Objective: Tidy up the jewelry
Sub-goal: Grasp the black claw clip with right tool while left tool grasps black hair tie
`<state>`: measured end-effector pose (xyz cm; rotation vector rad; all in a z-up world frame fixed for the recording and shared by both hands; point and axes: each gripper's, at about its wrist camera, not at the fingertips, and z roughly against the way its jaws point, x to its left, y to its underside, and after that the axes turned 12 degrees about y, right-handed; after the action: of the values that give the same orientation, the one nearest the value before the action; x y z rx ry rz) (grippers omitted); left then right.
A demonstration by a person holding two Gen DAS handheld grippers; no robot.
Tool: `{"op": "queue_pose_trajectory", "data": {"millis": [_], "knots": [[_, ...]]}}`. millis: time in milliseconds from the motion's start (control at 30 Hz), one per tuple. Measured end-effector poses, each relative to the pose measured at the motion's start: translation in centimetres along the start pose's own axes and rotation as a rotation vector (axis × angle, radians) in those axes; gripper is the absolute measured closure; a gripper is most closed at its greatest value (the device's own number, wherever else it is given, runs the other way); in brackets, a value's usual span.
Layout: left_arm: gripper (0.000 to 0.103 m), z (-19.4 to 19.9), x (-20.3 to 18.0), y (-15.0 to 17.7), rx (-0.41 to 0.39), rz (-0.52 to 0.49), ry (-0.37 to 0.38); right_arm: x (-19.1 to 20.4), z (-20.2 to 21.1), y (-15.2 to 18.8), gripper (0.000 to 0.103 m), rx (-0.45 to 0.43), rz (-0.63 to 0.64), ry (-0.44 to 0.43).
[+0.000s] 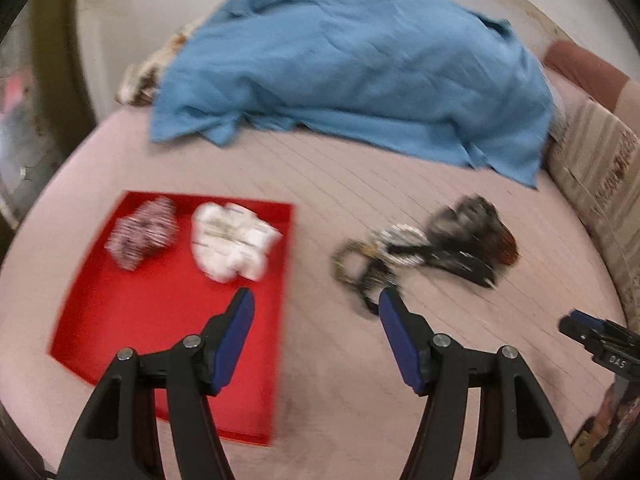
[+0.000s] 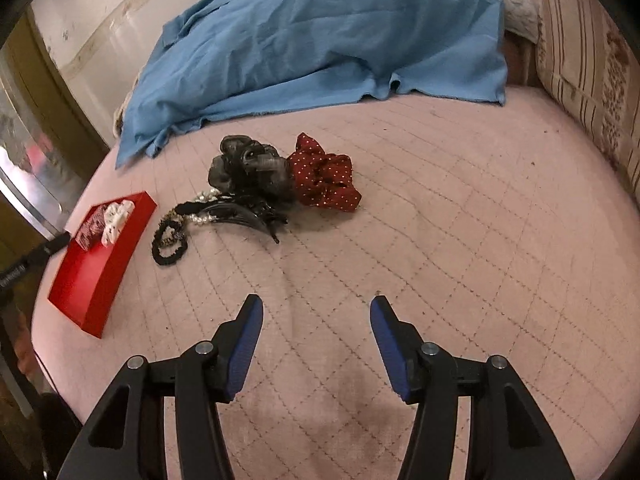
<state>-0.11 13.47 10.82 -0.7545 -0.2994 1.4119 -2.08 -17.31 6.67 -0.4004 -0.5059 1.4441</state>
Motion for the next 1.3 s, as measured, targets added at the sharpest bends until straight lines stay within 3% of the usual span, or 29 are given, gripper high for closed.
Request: {"op": "queue_pose_trajectory", "data": {"millis": [300,600,800,867,900,933,1000,1033,1100,1167,1300], "knots": [[0.04,-6.2,-1.2,0.3,0.104,0.055,0.014,1.6,-1.4,-1.0,0.043,-0.031,0.052,-0.084],[0.04,-10.5,0.0,0.0,0.145,0.086,-0.021,3.6,-5.3,-3.7,0.039,-0.028,0.101,-0.113],[0.048,-11.4,0.1,-0.4,0.141,0.075,-0.033,4.6,-7.2,-5.5,0.037,-0.031,0.136,-0.104],[0.061,-11.5,0.0,-0.6,0.134,0.069,-0.034,5.1,-7.9,-5.9,0.036,-0.03,0.146,-0.107],[0.088,-11.7,0.0,-0.6,0.148,0.075,-0.014,5.3,-8.2,-6.1,0.035,-0.029,0.152,-0.11],[0.094,-12.0,0.1,-0.5,0.173,0.093,0.008,5.6,-8.5,-6.2,0.035,-0.028,0.158,-0.113],[0.094,-11.9,-0.1,-0.5,0.162,0.085,-0.003,6.2,-9.2,-6.4,0.035,-0.018,0.18,-0.117],[0.094,-11.7,-0.4,-0.4,0.164,0.072,-0.009,6.5,-9.4,-6.4,0.037,-0.013,0.192,-0.12],[0.096,-11.3,-0.8,-0.3,0.167,0.064,0.004,7.3,-9.7,-6.2,0.066,-0.002,0.222,-0.111],[0.096,-10.5,-1.2,-0.1,0.165,0.061,0.021,7.5,-9.6,-6.0,0.077,0.007,0.229,-0.112],[0.096,-8.8,-2.0,0.5,0.154,0.057,0.053,7.4,-8.5,-5.1,0.081,0.012,0.233,-0.113]]}}
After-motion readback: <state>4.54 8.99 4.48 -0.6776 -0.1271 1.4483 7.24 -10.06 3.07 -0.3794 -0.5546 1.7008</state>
